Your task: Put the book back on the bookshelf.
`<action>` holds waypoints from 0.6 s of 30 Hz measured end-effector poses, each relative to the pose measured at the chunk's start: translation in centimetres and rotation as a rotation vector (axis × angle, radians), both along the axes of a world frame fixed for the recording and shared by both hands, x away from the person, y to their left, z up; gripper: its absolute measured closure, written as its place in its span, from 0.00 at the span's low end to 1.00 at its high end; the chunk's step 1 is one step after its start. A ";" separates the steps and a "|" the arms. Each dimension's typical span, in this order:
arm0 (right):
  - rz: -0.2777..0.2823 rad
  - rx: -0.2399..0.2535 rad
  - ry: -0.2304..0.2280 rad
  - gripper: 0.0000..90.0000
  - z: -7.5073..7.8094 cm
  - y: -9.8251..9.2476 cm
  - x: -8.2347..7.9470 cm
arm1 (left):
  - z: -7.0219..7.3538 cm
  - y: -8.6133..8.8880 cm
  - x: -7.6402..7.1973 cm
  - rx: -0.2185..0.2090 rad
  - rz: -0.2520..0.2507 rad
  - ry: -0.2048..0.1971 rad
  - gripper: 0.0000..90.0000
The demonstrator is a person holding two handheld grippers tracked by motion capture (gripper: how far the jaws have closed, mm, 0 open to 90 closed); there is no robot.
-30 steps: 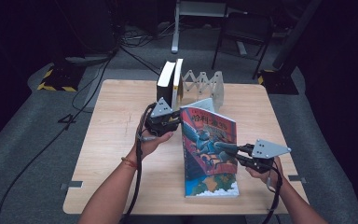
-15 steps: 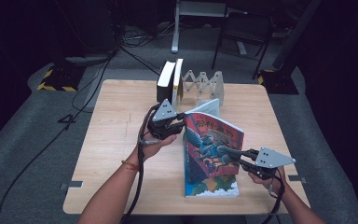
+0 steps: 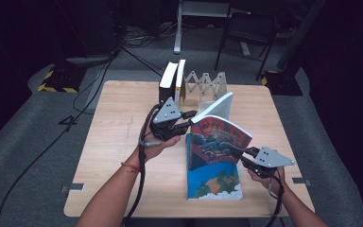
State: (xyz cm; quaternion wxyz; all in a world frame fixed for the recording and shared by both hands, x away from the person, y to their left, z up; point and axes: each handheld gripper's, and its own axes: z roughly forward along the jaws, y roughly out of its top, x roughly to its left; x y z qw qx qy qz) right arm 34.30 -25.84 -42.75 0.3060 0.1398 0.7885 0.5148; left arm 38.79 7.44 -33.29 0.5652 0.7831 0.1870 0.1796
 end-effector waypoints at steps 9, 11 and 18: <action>0.038 -0.015 -0.003 0.93 -0.2 -0.7 -1.1 | -2.5 0.5 -1.2 0.047 0.009 0.026 0.64; 0.042 -0.015 -0.003 0.93 -0.2 -0.8 -1.2 | -3.8 0.8 -1.2 0.068 0.017 0.044 0.62; 0.049 -0.024 -0.009 0.93 -0.3 -0.8 -1.3 | -7.5 1.6 -1.5 0.135 0.006 0.117 0.59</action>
